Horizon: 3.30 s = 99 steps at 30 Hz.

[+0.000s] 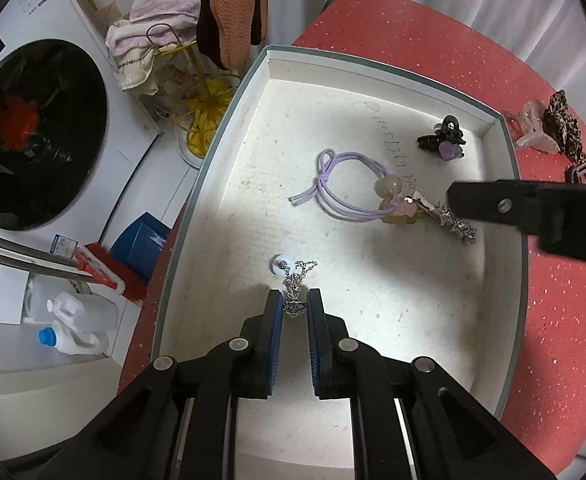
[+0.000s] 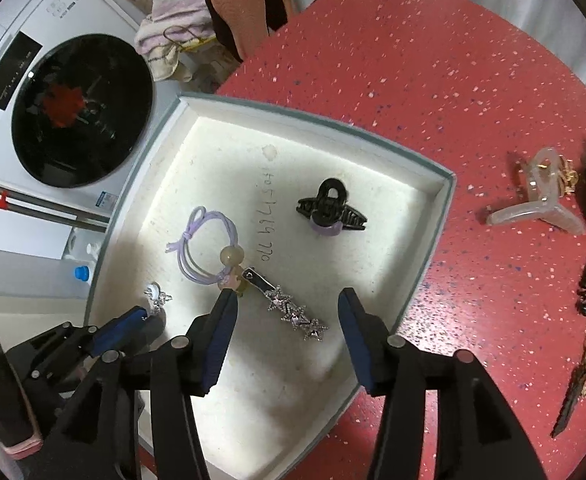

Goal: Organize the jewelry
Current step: 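Open the right gripper over the tray while the left gripper releases the silver charm, then move both grippers back over the accessories on the table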

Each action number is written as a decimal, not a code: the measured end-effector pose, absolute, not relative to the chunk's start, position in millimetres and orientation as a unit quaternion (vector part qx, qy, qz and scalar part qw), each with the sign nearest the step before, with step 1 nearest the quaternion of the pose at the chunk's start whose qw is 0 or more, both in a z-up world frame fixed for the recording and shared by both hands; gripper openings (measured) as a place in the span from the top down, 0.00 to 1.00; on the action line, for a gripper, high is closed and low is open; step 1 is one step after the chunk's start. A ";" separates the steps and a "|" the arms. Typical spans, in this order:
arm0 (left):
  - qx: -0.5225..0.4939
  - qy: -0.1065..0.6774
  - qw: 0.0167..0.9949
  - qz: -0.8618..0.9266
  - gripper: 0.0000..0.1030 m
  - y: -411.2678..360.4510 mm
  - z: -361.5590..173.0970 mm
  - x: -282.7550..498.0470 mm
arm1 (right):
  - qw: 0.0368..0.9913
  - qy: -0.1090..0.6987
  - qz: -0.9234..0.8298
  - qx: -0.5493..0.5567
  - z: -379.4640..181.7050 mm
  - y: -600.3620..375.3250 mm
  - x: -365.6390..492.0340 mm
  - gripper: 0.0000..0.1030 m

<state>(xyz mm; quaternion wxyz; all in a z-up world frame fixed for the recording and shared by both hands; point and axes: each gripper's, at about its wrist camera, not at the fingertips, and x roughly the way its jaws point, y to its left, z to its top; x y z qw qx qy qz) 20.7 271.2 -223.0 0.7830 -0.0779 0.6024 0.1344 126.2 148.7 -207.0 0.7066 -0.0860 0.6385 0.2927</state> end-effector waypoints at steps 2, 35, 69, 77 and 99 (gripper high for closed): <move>-0.073 0.605 0.781 0.138 0.87 269.5 -221.3 20.3 | 0.712 0.634 0.290 -0.078 -199.5 142.9 126.1 0.45; -0.027 0.604 0.791 0.089 0.01 169.6 -163.2 24.1 | 0.752 0.633 0.170 0.070 -164.9 -71.2 86.7 0.22; -0.029 0.623 0.782 0.012 0.01 -21.3 -209.9 108.0 | 0.782 0.620 0.055 0.017 -215.4 -217.6 174.2 0.18; -0.033 0.625 0.780 0.006 0.01 -30.8 -219.7 111.5 | 0.785 0.616 0.046 -0.037 -230.9 -208.8 183.1 0.18; -0.022 0.625 0.780 -0.008 0.01 -96.9 -251.7 153.7 | 0.786 0.618 0.010 -0.013 -233.2 -279.5 185.1 0.18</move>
